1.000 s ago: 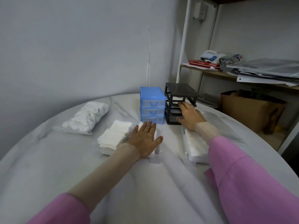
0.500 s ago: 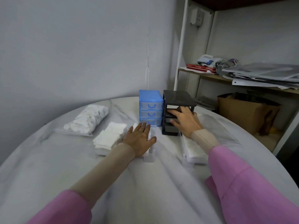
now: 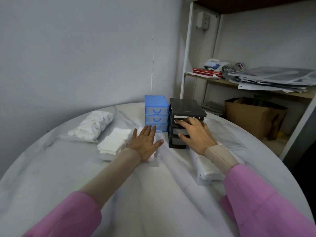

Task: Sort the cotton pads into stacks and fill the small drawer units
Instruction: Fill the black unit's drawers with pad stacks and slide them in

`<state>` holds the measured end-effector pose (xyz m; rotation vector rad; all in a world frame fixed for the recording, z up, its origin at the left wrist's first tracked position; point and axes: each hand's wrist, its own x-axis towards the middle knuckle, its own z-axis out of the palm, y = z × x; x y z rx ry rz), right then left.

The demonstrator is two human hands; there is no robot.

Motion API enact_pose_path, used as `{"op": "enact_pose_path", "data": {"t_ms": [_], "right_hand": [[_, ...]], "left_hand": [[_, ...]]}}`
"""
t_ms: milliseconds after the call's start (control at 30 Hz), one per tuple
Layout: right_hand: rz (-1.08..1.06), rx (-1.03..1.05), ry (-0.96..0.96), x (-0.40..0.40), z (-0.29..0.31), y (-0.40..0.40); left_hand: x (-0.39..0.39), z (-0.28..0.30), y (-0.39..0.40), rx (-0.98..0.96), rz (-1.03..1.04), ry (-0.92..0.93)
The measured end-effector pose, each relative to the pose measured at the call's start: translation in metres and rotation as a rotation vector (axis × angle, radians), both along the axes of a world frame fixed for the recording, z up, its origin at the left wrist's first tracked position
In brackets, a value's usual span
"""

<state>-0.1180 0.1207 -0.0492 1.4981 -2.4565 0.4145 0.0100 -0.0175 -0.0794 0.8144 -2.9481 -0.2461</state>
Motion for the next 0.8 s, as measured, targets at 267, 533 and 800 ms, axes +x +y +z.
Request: {"op": "enact_pose_path", "data": {"t_ms": [267,533,800], "right_hand": [[-0.087,-0.292,-0.063,0.012,0.000,0.038],[-0.388,0.142,-0.363,0.021,-0.020,0.059],[-0.303,0.002,-0.380,0.025,-0.024,0.070]], "left_hand": [[-0.006,0.021,0.017,0.034,-0.016,0.302],[-0.032,0.057,0.033,-0.044,-0.143,0.518],[-0.052,0.060,0.036,-0.005,-0.186,0.333]]}}
